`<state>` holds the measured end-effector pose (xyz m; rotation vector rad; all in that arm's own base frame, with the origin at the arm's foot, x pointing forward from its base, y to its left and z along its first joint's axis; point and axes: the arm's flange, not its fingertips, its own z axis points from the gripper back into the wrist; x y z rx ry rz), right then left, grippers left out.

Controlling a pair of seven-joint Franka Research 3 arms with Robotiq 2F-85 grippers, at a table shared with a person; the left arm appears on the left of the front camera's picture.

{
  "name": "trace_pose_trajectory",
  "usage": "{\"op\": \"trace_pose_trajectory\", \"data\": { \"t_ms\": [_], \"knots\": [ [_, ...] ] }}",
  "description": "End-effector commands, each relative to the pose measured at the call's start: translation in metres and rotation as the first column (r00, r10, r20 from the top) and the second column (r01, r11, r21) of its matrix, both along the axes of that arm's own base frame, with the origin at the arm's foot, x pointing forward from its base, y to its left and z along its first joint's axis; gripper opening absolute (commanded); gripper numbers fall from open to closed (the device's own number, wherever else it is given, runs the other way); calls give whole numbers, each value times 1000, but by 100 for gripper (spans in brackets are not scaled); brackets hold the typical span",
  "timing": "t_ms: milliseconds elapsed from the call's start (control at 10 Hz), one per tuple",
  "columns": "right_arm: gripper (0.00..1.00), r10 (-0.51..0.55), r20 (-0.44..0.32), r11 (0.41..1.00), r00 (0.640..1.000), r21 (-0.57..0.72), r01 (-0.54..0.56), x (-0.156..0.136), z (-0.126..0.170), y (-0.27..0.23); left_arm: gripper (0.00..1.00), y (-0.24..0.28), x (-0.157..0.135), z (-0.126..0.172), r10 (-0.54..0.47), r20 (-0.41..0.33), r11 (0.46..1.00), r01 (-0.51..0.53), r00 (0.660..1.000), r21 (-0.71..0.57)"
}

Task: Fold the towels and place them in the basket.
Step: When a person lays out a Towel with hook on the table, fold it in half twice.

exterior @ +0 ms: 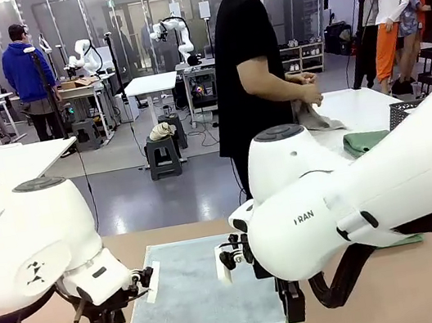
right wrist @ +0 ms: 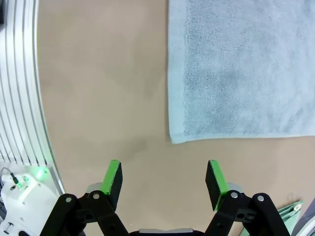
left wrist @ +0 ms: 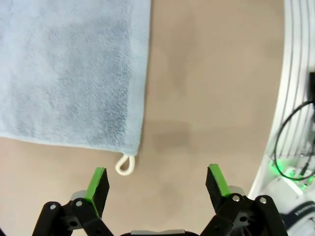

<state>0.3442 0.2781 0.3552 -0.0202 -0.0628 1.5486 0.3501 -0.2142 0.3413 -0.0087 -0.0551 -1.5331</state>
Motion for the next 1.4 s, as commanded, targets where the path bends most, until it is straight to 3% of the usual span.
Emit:
{"op": "trace_pose_trajectory", "data": {
  "t_ms": [0,200,700,1300],
  "knots": [
    [85,6,6,1000,1000,20,-7,11,-16,0,100,5,-2,-19,-51,45,999,51,998,-2],
    [85,-2,8,1000,1000,24,2,17,-23,2,100,4,7,-25,-83,71,997,83,994,-1],
    [85,-19,-24,1000,1000,7,20,30,-49,7,100,4,11,-34,-128,53,992,128,990,2],
    [85,-17,-36,1000,999,12,17,41,-62,1,100,7,13,-36,-116,42,993,116,992,6]
  ]
}}
